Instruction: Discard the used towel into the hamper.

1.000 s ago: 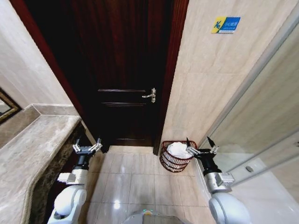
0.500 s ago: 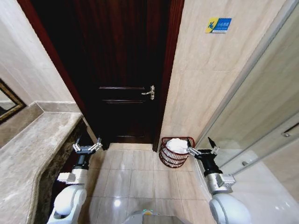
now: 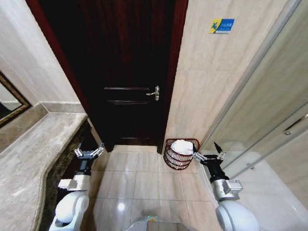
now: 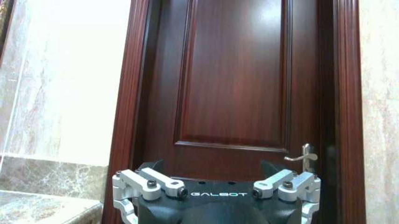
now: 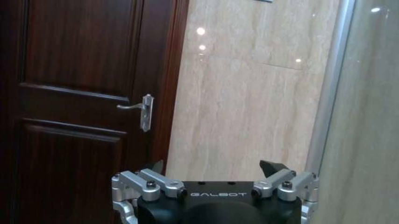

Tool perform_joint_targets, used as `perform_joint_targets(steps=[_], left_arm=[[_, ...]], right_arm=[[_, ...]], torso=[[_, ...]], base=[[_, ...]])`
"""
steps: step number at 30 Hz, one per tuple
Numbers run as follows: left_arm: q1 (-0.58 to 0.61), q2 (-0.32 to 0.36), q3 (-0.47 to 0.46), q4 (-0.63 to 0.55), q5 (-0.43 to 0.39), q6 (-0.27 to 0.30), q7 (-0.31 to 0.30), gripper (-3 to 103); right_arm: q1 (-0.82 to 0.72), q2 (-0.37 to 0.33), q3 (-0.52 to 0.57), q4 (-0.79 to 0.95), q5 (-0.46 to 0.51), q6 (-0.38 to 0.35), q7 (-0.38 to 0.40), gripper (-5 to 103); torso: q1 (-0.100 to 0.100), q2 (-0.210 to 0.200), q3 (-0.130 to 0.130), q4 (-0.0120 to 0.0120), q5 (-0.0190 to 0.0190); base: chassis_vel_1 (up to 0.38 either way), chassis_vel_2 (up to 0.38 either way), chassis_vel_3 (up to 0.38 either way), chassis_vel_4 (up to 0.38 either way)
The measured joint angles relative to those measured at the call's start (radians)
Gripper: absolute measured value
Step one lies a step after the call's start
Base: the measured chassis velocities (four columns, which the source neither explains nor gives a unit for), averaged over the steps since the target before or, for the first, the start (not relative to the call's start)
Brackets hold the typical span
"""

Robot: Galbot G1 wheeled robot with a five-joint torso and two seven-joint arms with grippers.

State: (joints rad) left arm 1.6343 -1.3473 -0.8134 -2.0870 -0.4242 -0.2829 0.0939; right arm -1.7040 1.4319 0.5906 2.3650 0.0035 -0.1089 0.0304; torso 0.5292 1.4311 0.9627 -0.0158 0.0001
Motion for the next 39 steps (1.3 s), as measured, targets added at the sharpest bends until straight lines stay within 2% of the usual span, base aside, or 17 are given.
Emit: perform_joint_targets(steps=[19,25,39], left_arm=[[0.017,-0.016,-0.001,-0.009,0.014,-0.001,0.013,100],[0.024,-0.018,0.007,-0.034,0.009,0.048,-0.025,100],[0.024,-0.010,0.001,-0.049,0.006,0.075,-0.042,100]], right_arm=[[-0.016,-0.007,-0.014,-0.007,-0.007,0.016,-0.002,100],[-0.030,-0.003,-0.027,-0.007,-0.023,0.023,0.000,100],[-0.041,0.002,-0.031,-0.004,-0.029,0.033,0.002,100]], torso=[[0.000,0.000,0.000,0.0001,-0.0002],[0.000,0.000,0.000,-0.0001,-0.0001],[0.000,0.000,0.000,0.0001,-0.0001]], base=[[0.084,-0.073,-0.072,0.084],[0.067,-0.070,-0.070,0.051],[0.082,-0.075,-0.072,0.070]])
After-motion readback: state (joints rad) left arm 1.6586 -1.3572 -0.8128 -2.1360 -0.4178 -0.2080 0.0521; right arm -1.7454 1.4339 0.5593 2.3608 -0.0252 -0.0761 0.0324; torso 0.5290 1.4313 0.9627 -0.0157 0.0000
